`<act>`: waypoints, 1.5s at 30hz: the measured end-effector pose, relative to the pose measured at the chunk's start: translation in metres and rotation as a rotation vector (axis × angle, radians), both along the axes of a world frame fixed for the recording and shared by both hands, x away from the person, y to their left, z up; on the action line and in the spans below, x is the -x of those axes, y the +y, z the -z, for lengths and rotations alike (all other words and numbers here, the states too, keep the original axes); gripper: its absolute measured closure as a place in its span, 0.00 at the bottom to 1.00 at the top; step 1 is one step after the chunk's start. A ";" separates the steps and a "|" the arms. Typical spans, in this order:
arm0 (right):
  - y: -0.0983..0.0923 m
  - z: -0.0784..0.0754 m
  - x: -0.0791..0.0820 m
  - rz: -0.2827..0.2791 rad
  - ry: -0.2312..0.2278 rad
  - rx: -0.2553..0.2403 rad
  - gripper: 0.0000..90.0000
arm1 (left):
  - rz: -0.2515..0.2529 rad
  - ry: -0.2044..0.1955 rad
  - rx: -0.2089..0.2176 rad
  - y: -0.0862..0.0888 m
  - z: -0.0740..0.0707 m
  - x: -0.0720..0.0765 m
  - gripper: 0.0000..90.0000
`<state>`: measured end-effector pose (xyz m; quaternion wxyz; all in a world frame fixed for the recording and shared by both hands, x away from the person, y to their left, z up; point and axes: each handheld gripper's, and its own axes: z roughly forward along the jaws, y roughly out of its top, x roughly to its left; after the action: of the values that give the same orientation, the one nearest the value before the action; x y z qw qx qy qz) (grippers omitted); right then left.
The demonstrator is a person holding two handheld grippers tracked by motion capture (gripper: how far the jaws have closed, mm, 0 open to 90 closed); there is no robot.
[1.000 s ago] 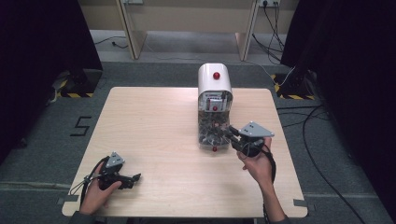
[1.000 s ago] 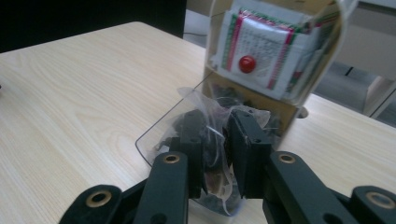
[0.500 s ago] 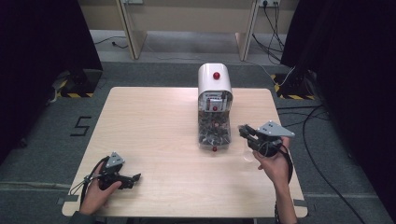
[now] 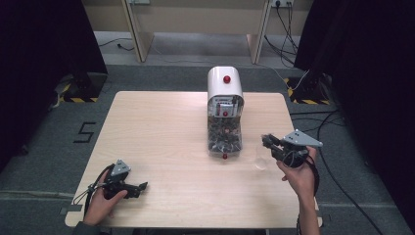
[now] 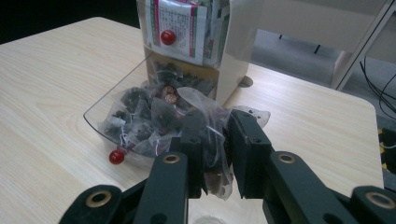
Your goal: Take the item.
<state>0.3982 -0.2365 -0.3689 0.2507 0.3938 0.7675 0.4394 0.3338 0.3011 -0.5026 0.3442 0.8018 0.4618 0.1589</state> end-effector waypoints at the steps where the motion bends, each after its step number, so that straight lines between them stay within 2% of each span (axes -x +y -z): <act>1: -0.001 0.000 0.000 0.004 0.000 -0.002 0.85 | 0.000 0.000 0.000 0.000 0.000 0.000 0.00; 10: -0.009 0.000 0.002 0.011 0.007 0.015 0.85 | 0.000 0.000 0.000 0.000 0.000 0.000 0.00; 33: -0.011 0.014 -0.005 -0.011 0.095 0.062 0.85 | 0.001 0.000 -0.001 0.000 0.000 0.000 0.00; 45: -0.009 0.020 -0.008 -0.020 0.122 0.083 0.84 | 0.000 0.000 0.000 0.000 0.000 0.000 0.00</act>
<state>0.4064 -0.2454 -0.3891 0.2152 0.4016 0.8026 0.3850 0.3338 0.3011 -0.5026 0.3443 0.8018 0.4619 0.1588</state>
